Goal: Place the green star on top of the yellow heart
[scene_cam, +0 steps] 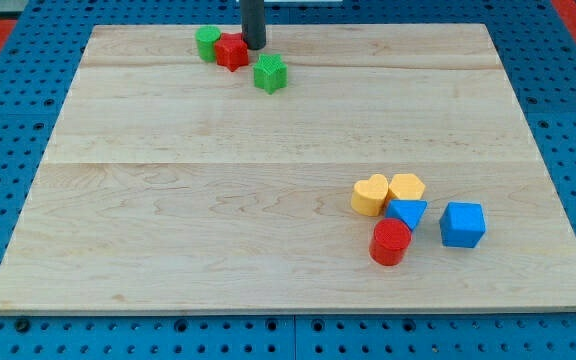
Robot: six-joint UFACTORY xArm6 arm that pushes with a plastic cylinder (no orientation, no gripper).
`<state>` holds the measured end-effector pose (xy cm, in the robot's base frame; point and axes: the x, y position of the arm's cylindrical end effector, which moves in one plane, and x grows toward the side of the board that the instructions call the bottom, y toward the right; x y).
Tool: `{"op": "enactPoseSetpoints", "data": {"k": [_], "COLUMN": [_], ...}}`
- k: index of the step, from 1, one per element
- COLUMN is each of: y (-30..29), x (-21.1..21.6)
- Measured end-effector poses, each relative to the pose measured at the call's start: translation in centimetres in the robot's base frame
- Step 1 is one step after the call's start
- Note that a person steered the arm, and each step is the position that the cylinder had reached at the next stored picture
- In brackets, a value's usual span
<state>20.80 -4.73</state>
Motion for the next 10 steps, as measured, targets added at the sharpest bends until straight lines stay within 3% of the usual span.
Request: {"op": "enactPoseSetpoints", "data": {"k": [1, 2, 3, 7, 8, 9, 10], "y": [-2.3, -11.3, -14.8, 3.4, 2.9, -1.1, -0.9], "x": [-1.5, -1.6, -0.7, 3.1, 6.6, 6.8, 8.6]}}
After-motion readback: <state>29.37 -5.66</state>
